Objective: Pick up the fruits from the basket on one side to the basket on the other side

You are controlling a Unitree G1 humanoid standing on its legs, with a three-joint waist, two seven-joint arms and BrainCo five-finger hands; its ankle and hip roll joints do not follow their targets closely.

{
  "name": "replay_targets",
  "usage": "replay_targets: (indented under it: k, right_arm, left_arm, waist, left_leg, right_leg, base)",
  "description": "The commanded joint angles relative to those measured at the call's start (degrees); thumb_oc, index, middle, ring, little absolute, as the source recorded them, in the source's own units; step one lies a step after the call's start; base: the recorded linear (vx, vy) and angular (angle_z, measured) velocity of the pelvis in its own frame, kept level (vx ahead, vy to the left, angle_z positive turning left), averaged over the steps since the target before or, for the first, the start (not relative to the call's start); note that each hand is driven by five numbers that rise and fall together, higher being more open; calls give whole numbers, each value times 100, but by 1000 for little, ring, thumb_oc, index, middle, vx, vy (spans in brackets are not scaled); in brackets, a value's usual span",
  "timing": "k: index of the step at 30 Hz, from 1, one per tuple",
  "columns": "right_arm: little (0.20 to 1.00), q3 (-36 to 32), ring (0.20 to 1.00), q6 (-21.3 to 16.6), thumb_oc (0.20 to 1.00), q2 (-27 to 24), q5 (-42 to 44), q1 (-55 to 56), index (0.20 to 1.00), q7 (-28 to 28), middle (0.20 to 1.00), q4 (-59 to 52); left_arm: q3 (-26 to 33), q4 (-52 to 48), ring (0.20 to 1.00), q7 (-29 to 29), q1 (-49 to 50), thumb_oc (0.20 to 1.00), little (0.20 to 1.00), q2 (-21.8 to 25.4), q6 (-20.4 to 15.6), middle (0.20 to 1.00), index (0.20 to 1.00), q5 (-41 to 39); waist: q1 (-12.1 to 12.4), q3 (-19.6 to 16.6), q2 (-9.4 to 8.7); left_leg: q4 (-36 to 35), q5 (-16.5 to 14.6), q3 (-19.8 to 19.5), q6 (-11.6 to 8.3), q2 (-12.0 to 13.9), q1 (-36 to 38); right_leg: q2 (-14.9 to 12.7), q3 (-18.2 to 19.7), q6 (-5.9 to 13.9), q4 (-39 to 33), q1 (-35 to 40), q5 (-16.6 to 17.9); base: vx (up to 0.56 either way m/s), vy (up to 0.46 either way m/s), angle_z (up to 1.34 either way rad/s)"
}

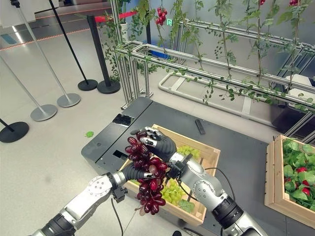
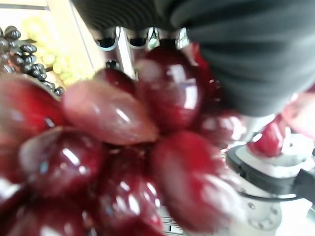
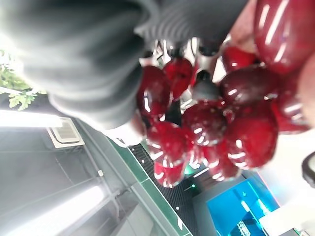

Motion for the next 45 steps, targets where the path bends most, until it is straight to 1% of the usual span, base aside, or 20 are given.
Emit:
replay_targets:
  k: [1,13,14,15,16,19,24,25,27,28,29,32,34,35,36,37,38,39,43,45]
  right_arm:
    - [200,-40,200,-308,200,546,381,-635,200,105,200,-451]
    - [200,-74,200,-266,200,565,398,-536,200,54,200,-391]
    - [903,-51,903,-251,903,547,388,-537,903,65,903,-371]
    - [903,-50,903,-251,903,547,388,-537,903,65,903,-370]
    - [1000,-79,1000,-260,1000,523,371,-525,1000,47,1000,-372]
    - [1000,-115,1000,-260,1000,498,363,-474,1000,29,1000,-354]
    - [1000,-357,1000,-235,1000,375,276,-291,1000,-1,1000,-324]
    - [1000,-357,1000,-235,1000,375,276,-291,1000,-1,1000,-324]
    - [1000,-600,1000,-252,1000,242,154,-122,1000,-28,1000,-326]
    - [1000,-600,1000,-251,1000,242,153,-118,1000,-29,1000,-329]
    - [1000,-953,1000,-304,1000,73,33,119,1000,-66,1000,-315]
    - [1000,-1553,1000,-315,1000,-175,-239,596,1000,-48,1000,-355]
    - [1000,-1984,1000,-400,1000,-240,-310,949,1000,-63,1000,-228]
    - [1000,-1984,1000,-400,1000,-240,-310,950,1000,-63,1000,-228]
    - [1000,-2474,1000,-459,1000,-314,-534,1362,1000,-118,1000,-113]
    - [1000,-2475,1000,-457,1000,-313,-536,1373,1000,-119,1000,-119]
    - [1000,-2888,1000,-468,1000,-356,-698,1775,1000,-53,1000,34]
    - [1000,-3154,1000,-467,1000,-404,-895,2029,1000,-36,1000,93]
    - [1000,-3718,1000,-496,1000,-590,-1559,2553,1000,25,1000,450]
    - [1000,-3898,1000,-511,1000,-625,-1675,2691,1000,44,1000,572]
  left_arm:
    - [-129,54,200,78,-474,200,200,-268,-170,200,200,-258]
    - [32,54,200,141,-315,200,200,-241,-197,200,200,-227]
    - [71,59,200,161,-282,200,200,-231,-201,200,200,-226]
    - [73,58,200,161,-281,200,200,-231,-201,200,200,-226]
    - [133,54,200,177,-246,200,200,-217,-207,200,200,-246]
    - [228,41,200,205,-184,200,200,-189,-207,200,200,-284]
    - [601,-72,200,295,52,200,200,-82,-226,200,200,-363]
    - [602,-72,200,295,52,200,200,-82,-226,200,200,-363]
    - [853,-115,200,330,191,200,200,17,-250,200,200,-406]
    - [854,-119,200,329,196,200,200,18,-248,200,200,-407]
    - [1139,-170,200,361,357,200,200,128,-287,200,200,-444]
    - [1645,-245,200,369,696,200,200,202,-324,200,200,-621]
    - [1952,-265,200,355,931,200,200,243,-357,200,200,-739]
    - [1952,-266,200,355,932,200,200,244,-357,200,200,-739]
    - [2332,-305,200,330,1218,200,200,226,-387,200,200,-902]
    - [2333,-314,200,329,1229,200,200,228,-383,200,200,-903]
    - [2699,-324,200,266,1494,200,200,201,-419,200,200,-1097]
    - [2894,-340,200,230,1621,200,200,187,-423,200,200,-1159]
    - [3445,-291,200,156,1961,200,200,150,-477,200,200,-1294]
    - [3622,-245,200,157,2081,200,200,177,-542,200,200,-1250]
  waist:
    - [32,27,-290]
    - [45,15,-314]
    - [52,7,-325]
    - [51,6,-325]
    - [55,6,-328]
    - [55,-2,-333]
    - [72,-26,-335]
    - [72,-27,-335]
    - [72,-35,-334]
    - [72,-36,-334]
    - [58,-36,-326]
    - [27,-38,-314]
    - [8,-28,-312]
    - [8,-28,-312]
    - [-18,-17,-309]
    - [-16,-23,-309]
    - [-44,-10,-310]
    - [-71,-9,-305]
    - [-134,-8,-285]
    - [-159,-10,-267]
  left_leg:
    - [214,-273,-211,167,-408,-160]
    - [188,-272,-244,164,-411,-122]
    - [187,-273,-257,165,-411,-121]
    - [187,-273,-257,165,-411,-122]
    - [187,-271,-255,163,-412,-127]
    - [188,-273,-249,162,-411,-126]
    - [182,-279,-238,156,-397,-96]
    - [181,-279,-238,156,-397,-96]
    - [177,-281,-239,156,-393,-85]
    - [176,-281,-239,155,-393,-83]
    - [178,-286,-237,152,-393,-76]
    - [181,-295,-245,154,-398,-71]
    - [187,-302,-243,156,-398,-68]
    - [187,-302,-242,156,-397,-68]
    - [195,-309,-242,162,-402,-67]
    - [195,-311,-241,162,-401,-66]
    - [207,-312,-247,165,-405,-69]
    - [208,-314,-245,164,-407,-69]
    - [236,-336,-247,162,-414,-66]
    - [237,-343,-241,158,-411,-50]
  right_leg:
    - [-555,-182,811,77,149,109]
    - [-579,-234,823,81,170,109]
    - [-581,-231,823,80,167,113]
    - [-581,-231,823,80,166,113]
    - [-582,-229,822,77,156,119]
    - [-581,-235,821,76,156,122]
    - [-572,-250,823,71,174,116]
    - [-572,-250,823,71,174,116]
    - [-568,-249,825,66,187,109]
    - [-567,-249,825,66,188,108]
    - [-571,-257,827,69,198,108]
    - [-572,-265,835,68,197,109]
    - [-572,-261,842,71,193,112]
    - [-572,-261,842,71,192,112]
    - [-572,-252,853,74,191,112]
    - [-571,-251,853,74,192,112]
    - [-574,-229,857,86,187,114]
    - [-573,-212,860,94,181,111]
    - [-573,-187,853,109,176,108]
    - [-571,-184,849,114,182,91]
  base:
    - [0,0,0]
    - [0,0,0]
    - [0,0,0]
    - [0,0,0]
    - [0,0,0]
    - [0,0,0]
    - [0,0,0]
    - [0,0,0]
    - [0,0,0]
    - [0,0,0]
    - [0,0,0]
    - [0,0,0]
    - [0,0,0]
    - [0,0,0]
    - [0,0,0]
    - [0,0,0]
    - [0,0,0]
    - [-17,9,-3]
    - [-7,0,-4]
    - [0,0,0]
